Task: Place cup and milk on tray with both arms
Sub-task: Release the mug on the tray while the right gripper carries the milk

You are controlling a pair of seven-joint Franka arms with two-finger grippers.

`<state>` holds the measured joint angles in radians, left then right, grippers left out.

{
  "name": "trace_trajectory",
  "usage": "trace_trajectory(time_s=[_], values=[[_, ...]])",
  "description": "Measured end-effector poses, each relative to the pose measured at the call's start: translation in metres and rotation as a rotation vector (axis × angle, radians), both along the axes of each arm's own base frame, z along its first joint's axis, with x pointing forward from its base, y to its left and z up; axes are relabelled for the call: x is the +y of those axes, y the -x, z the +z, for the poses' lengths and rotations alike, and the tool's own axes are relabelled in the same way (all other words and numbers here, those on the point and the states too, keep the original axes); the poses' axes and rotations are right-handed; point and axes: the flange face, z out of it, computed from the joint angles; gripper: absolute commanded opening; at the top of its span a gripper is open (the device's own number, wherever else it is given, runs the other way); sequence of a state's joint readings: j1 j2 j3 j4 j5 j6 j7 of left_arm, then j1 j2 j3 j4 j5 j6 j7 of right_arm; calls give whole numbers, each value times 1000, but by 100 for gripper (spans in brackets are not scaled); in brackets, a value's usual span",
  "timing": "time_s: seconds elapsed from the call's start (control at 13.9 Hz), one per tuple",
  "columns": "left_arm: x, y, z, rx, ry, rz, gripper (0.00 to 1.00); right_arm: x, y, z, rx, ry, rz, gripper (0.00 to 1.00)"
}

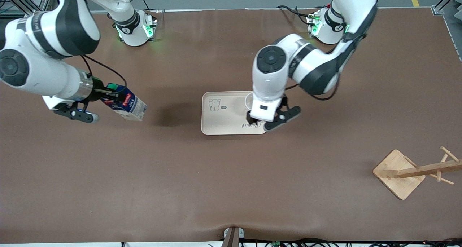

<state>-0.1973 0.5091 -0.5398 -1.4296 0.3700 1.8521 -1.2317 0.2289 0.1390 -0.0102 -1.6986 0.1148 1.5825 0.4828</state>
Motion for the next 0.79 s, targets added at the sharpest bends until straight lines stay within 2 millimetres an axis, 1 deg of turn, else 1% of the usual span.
trace_trajectory(time_s=[0.14, 0.29, 0.43, 0.58, 0.65, 0.79], values=[[48, -19, 31, 10, -13, -58, 100, 42, 6, 4, -9, 15, 1, 0], [91, -29, 57, 19, -26, -85, 100, 83, 11, 2, -7, 27, -27, 0], [122, -32, 79, 21, -41, -97, 100, 118, 14, -7, 16, 11, -53, 0], [149, -33, 100, 29, -32, -111, 100, 148, 13, -17, 22, 3, -30, 0], [167, -33, 110, 40, -25, -124, 100, 166, 13, -22, 23, 4, -8, 0], [210, -32, 130, 69, -25, -166, 100, 204, 16, -38, 27, 13, 25, 0]])
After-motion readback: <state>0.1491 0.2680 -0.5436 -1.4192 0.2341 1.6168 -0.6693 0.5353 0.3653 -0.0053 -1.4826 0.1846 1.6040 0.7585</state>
